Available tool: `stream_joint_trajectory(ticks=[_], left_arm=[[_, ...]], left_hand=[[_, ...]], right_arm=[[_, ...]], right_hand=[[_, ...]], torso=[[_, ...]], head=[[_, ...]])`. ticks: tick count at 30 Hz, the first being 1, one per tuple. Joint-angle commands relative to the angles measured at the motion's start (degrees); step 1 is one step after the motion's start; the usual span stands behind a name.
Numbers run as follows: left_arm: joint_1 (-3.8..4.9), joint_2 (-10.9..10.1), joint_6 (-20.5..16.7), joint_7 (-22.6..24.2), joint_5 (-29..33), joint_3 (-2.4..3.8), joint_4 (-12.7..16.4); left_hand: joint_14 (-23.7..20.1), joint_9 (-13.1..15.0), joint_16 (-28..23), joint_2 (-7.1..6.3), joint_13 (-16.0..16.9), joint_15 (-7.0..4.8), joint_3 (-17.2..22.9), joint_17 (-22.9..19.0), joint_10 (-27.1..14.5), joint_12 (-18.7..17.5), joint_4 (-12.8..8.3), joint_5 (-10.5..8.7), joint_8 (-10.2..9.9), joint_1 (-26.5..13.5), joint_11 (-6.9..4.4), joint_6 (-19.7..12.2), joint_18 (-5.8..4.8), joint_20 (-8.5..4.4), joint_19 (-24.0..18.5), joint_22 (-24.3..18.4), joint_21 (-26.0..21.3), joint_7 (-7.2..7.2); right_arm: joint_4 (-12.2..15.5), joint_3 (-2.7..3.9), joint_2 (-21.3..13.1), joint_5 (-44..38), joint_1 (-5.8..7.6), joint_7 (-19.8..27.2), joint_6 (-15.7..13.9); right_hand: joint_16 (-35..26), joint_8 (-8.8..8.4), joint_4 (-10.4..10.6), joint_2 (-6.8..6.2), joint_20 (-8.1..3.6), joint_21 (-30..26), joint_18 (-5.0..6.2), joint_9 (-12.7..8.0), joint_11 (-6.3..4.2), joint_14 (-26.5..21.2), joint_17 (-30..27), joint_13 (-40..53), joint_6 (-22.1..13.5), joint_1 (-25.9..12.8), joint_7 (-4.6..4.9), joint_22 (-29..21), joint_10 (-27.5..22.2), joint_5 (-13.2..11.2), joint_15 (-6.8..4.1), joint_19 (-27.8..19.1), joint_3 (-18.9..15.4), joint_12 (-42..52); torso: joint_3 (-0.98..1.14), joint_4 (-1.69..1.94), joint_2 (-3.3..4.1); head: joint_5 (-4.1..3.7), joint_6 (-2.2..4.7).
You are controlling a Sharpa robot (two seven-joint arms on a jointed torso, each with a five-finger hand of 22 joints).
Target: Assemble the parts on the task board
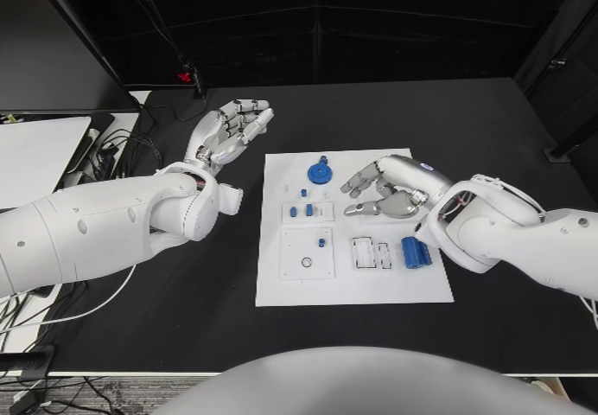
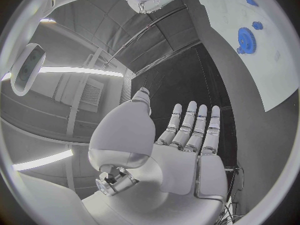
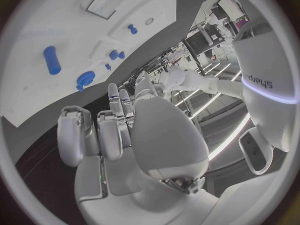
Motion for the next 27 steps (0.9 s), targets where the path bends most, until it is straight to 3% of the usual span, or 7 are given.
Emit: stream_joint_trajectory(ticks=[1,5,11,14,20,27], left_arm=[[0.03,0.31,0.62,6.81,0.04,0.06,-0.2],[0.01,0.57,0.52,6.79,0.04,0.06,-0.37],[-0.03,0.68,0.52,6.77,0.04,0.06,-0.44],[-0.05,0.68,0.57,6.7,0.04,0.06,-0.46],[-0.06,0.51,0.45,6.6,0.04,0.06,-0.54],[-0.06,0.4,0.34,6.6,0.04,0.06,-0.5]], left_hand=[[-0.39,-0.09,0.36,0.25,-0.09,0.14,-0.29,-0.05,-0.34,0.32,0.05,0.34,0.3,-0.04,0.02,-0.29,-0.66,0.01,0.28,-0.07,0.34,8.59],[-0.4,-0.1,0.39,0.26,-0.11,0.14,-0.32,-0.09,-0.36,0.35,0.06,0.35,0.34,-0.05,0.02,-0.32,-0.66,0.01,0.26,-0.12,0.35,8.59],[-0.41,-0.11,0.41,0.3,-0.12,0.14,-0.33,-0.12,-0.38,0.37,0.05,0.37,0.36,-0.04,0.02,-0.33,-0.66,0.01,0.27,-0.1,0.35,8.59],[-0.41,-0.11,0.41,0.3,-0.12,0.14,-0.33,-0.12,-0.38,0.37,0.05,0.37,0.36,-0.04,0.02,-0.33,-0.66,0.01,0.27,-0.1,0.35,8.59],[-0.41,-0.13,0.44,0.34,-0.14,0.14,-0.34,-0.15,-0.4,0.41,0.05,0.38,0.39,-0.03,0.02,-0.35,-0.66,0.01,0.22,-0.19,0.34,8.59],[-0.45,-0.18,0.52,0.49,-0.19,0.14,-0.37,-0.27,-0.48,0.5,0.04,0.42,0.48,0.02,0.02,-0.43,-0.65,0.01,0.31,-0.07,0.37,8.59]], right_arm=[[-0.39,0.0,-1.18,12.32,1.01,5.57,-3.71],[-1.79,-0.02,-1.5,7.65,1.62,4.32,-2.44],[-3.72,-0.06,-0.84,-2.26,1.87,0.17,-0.18],[-4.15,-0.07,-0.61,-6.8,1.89,-4.03,2.66],[-4.2,-0.09,-0.25,-10.43,1.86,-10.09,7.35],[-4.3,-0.11,0.05,-11.39,1.81,-14.2,10.93]], right_hand=[[-0.15,-0.41,-0.22,0.64,0.4,0.74,0.35,-0.11,0.0,4.13,5.41,0.05,-0.84,0.25,0.11,12.45,-0.9,0.19,0.39,2.9,0.5,-0.12],[0.01,-0.23,-0.28,0.81,0.44,0.67,0.38,-0.03,-0.04,4.21,5.59,0.04,-0.93,0.56,-0.05,12.42,-1.53,0.18,0.38,2.89,0.82,-0.15],[-0.04,-0.38,-0.02,0.05,0.38,0.57,0.42,-0.1,-0.16,4.19,5.35,0.04,-1.88,0.38,-0.48,12.38,-2.53,0.16,0.27,2.86,1.02,-0.16],[-0.1,-0.54,0.2,-0.8,0.26,0.49,0.45,-0.31,-0.28,4.15,5.1,0.04,-4.82,-0.08,-0.9,12.35,-4.14,0.16,0.11,2.83,1.6,-0.16],[-0.33,-0.19,0.3,-1.31,0.3,0.23,0.51,-0.09,-0.07,4.05,4.52,0.19,-5.27,-1.31,0.05,12.24,-3.84,0.16,0.27,2.72,2.55,0.22],[-0.51,0.14,0.28,-1.74,0.44,-0.18,0.61,0.07,0.16,3.96,4.07,0.19,-4.56,-1.91,0.4,12.06,-3.58,0.16,0.47,2.52,3.13,0.29]], torso=[[-0.03,-0.01,0.03],[0.01,-0.09,0.13],[0.07,-0.04,0.11],[0.09,0.11,0.16],[-0.03,-0.17,0.17],[-0.02,-0.01,0.14]], head=[[-0.5,0.0],[-0.68,0.0],[-0.78,0.0],[-0.9,0.0],[-0.9,0.0],[-1.25,0.0]])
